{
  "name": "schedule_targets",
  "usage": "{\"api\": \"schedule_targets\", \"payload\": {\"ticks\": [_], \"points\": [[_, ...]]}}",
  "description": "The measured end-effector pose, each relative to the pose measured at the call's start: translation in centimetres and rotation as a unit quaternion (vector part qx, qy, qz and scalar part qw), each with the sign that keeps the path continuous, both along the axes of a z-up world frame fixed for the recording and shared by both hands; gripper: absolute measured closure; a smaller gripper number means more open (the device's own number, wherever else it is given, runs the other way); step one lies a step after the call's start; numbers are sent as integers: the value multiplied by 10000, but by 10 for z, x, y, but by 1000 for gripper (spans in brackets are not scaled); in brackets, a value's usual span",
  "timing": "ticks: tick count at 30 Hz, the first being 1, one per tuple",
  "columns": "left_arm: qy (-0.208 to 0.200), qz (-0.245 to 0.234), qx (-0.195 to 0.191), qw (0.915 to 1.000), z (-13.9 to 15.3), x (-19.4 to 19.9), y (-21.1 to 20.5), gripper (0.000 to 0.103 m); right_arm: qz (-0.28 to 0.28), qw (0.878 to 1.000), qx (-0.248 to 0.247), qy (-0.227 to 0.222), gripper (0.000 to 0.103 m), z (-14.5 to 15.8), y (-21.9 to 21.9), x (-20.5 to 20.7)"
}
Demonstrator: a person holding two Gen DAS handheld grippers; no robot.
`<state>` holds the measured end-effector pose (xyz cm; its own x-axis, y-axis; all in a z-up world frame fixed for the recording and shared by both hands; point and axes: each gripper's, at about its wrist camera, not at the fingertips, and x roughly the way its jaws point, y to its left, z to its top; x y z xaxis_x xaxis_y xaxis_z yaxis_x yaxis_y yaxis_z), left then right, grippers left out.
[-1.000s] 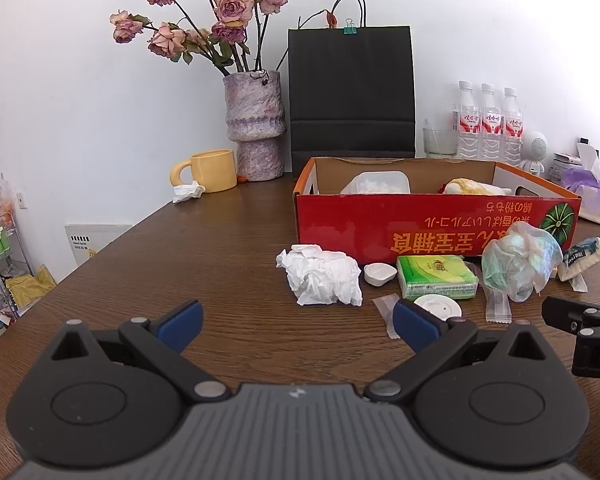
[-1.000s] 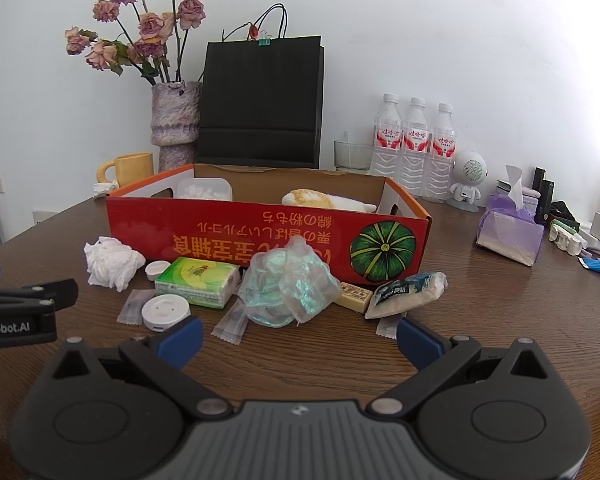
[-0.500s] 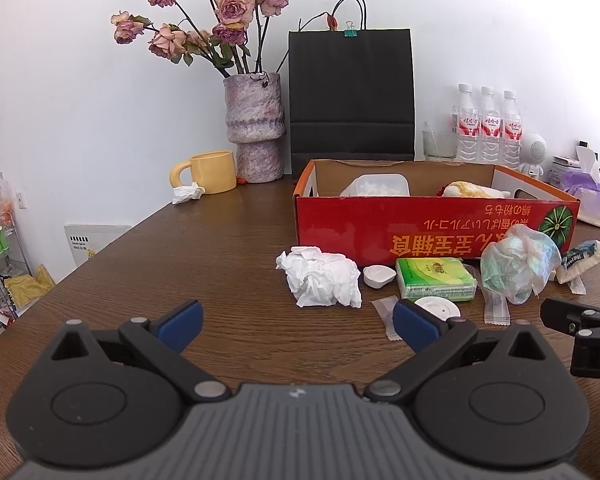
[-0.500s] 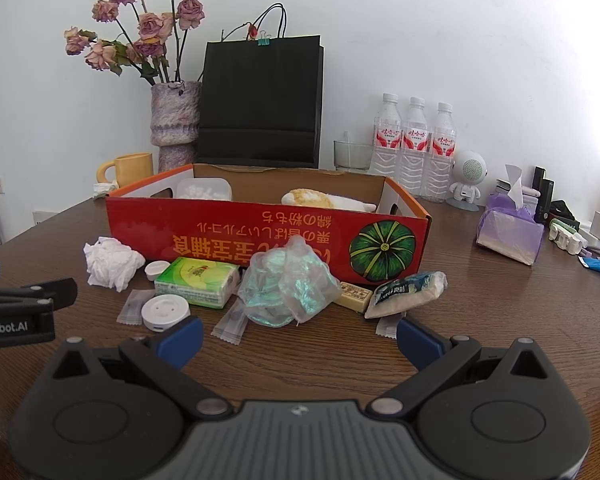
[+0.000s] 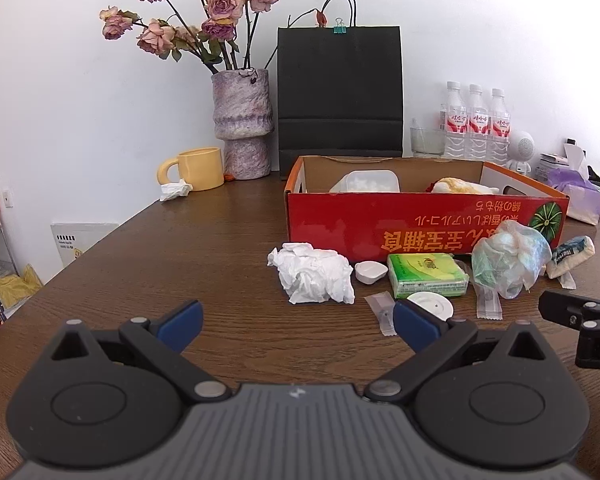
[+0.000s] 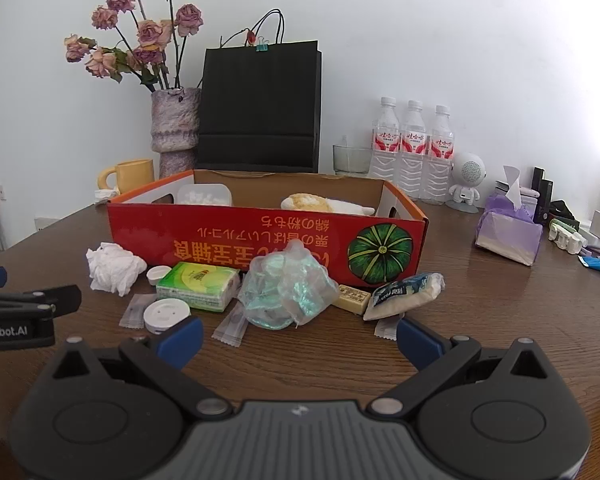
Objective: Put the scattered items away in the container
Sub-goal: 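Move the left gripper to the crumpled white tissue while the right approaches the blue packet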
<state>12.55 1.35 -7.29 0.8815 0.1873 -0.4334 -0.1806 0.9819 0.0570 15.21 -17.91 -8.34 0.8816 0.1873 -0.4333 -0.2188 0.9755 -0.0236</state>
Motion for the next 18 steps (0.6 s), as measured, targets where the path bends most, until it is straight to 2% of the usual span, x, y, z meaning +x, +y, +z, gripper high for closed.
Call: {"api": "schedule_targets", "payload": {"ticks": [6, 10, 18], "points": [[125, -18, -530, 9985, 11, 11, 29, 0, -19, 9994, 282, 208, 1, 4, -13, 9], [124, -56, -454, 9989, 19, 23, 38, 0, -367, 9992, -14, 161, 2, 2, -21, 22], [416, -163, -524, 9976, 16, 61, 40, 0, -665, 9974, 52, 275, 6, 8, -48, 54]]}}
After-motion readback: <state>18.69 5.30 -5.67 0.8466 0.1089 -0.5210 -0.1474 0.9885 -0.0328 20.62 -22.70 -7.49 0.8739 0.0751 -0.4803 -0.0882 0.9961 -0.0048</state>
